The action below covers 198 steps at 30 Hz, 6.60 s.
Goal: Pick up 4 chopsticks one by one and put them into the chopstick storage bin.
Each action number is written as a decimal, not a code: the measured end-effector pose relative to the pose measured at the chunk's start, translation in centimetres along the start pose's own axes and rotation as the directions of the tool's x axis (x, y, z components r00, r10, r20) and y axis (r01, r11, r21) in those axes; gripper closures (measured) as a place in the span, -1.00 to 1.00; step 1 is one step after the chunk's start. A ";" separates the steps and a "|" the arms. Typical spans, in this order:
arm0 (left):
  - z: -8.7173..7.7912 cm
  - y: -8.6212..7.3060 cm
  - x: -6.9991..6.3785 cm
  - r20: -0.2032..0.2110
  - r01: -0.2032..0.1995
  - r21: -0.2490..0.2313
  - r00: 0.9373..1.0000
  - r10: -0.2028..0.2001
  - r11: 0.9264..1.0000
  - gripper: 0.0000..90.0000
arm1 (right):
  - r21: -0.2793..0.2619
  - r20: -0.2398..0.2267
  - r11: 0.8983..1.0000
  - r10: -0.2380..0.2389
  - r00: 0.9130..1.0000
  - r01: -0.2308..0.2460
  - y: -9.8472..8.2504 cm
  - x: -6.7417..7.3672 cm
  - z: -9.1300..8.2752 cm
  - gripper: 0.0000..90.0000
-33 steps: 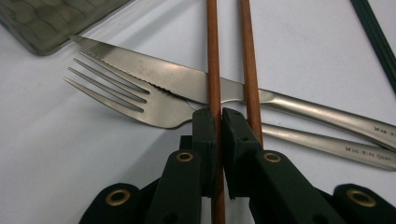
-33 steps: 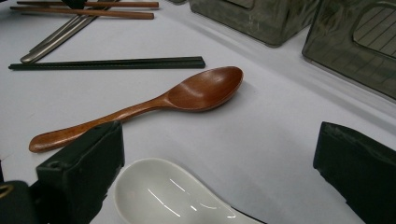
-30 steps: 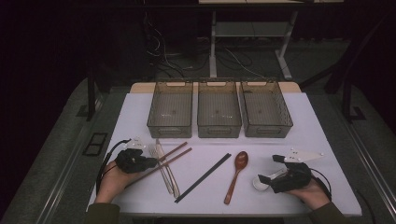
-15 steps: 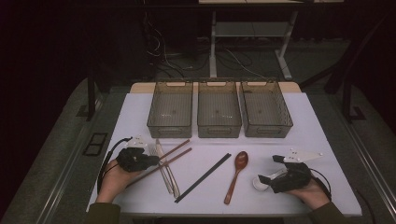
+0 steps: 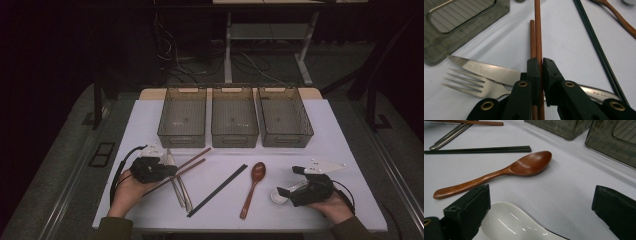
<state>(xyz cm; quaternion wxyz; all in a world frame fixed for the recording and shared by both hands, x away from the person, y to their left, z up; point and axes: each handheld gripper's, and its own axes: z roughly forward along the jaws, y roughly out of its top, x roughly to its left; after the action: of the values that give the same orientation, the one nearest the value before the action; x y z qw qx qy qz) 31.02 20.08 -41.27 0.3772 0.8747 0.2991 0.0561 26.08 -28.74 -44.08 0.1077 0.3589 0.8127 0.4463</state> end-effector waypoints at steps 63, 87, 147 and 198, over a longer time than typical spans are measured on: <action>1.1 8.9 1.5 -0.044 0.032 -0.085 0.998 -0.036 0.996 0.86 | -0.014 -0.004 1.000 0.017 1.000 -0.017 0.1 -0.2 -0.1 -0.96; 2.7 12.8 5.7 -0.146 0.088 -0.093 0.984 -0.101 0.992 0.85 | -0.020 -0.004 1.000 0.019 1.000 -0.019 0.1 -0.3 -0.2 -0.96; 5.3 13.8 11.3 -0.261 0.199 -0.087 0.941 -0.215 0.976 0.34 | -0.024 -0.003 0.999 0.027 1.000 -0.027 0.0 -0.3 -0.4 -0.96; -0.7 5.7 0.0 -0.104 0.012 -0.171 0.994 -0.031 0.985 -0.51 | -0.029 -0.001 0.999 0.037 0.999 -0.037 0.0 -0.5 -0.6 -0.96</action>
<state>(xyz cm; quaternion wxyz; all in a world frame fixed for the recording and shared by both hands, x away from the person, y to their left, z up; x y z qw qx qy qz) 33.50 17.45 -36.78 0.4347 0.8318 0.3222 0.1235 26.12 -29.46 -43.85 0.1045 0.3720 0.7995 0.4599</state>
